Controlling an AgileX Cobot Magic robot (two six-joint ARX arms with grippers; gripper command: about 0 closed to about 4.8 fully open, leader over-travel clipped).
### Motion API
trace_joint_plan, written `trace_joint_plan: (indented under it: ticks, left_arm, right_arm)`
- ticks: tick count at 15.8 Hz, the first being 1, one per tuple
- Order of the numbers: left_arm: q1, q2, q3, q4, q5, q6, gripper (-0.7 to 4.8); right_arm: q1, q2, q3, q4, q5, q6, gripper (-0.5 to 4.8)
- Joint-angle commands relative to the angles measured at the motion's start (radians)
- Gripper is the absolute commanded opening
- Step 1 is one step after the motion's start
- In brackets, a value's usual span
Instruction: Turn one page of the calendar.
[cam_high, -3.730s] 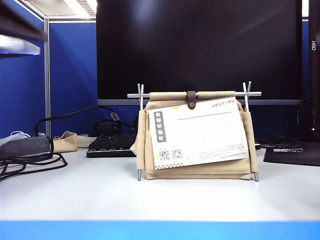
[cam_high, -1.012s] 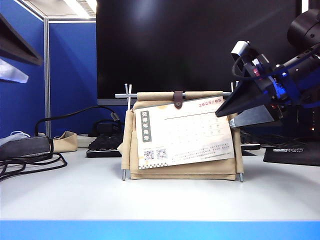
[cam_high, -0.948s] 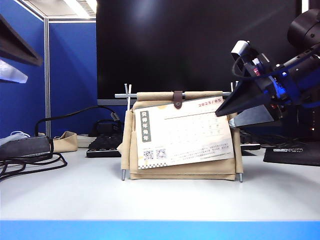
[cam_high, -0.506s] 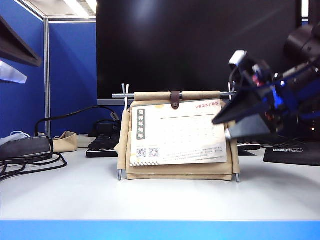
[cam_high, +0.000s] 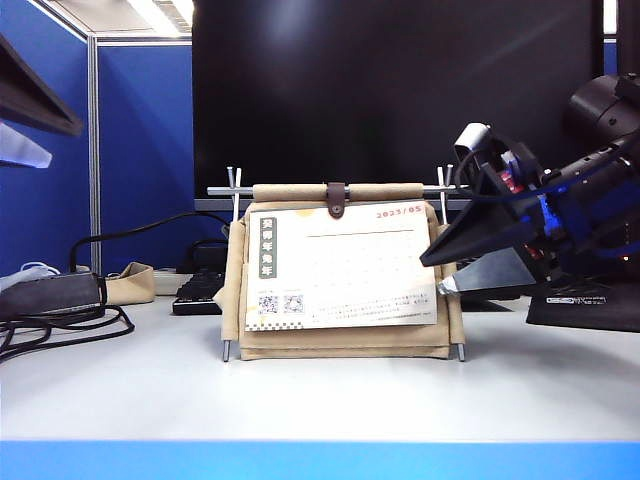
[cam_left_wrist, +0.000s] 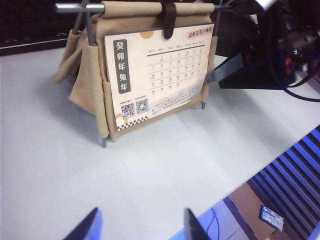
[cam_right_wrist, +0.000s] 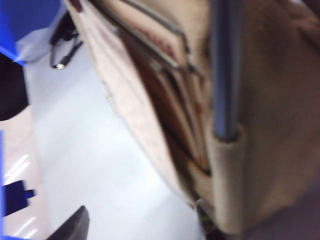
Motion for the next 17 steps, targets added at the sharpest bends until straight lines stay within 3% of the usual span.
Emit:
trace_joint_plan:
  ticks: [1, 7, 11, 17]
  left_arm:
    - [-0.001, 0.000, 0.005, 0.011, -0.003, 0.008, 2.19]
    - [-0.001, 0.000, 0.004, 0.011, -0.025, 0.015, 2.20]
    - [-0.001, 0.000, 0.004, 0.011, -0.030, 0.019, 2.20]
    - [-0.001, 0.000, 0.004, 0.011, -0.045, 0.033, 2.20]
  right_arm:
    - [0.009, 0.000, 0.002, 0.065, -0.052, 0.053, 2.74]
    - [0.031, 0.000, 0.003, 0.135, -0.059, 0.079, 2.74]
    - [0.049, 0.000, 0.003, 0.181, -0.130, 0.126, 2.74]
    - [0.081, 0.000, 0.002, 0.143, -0.140, 0.134, 2.73]
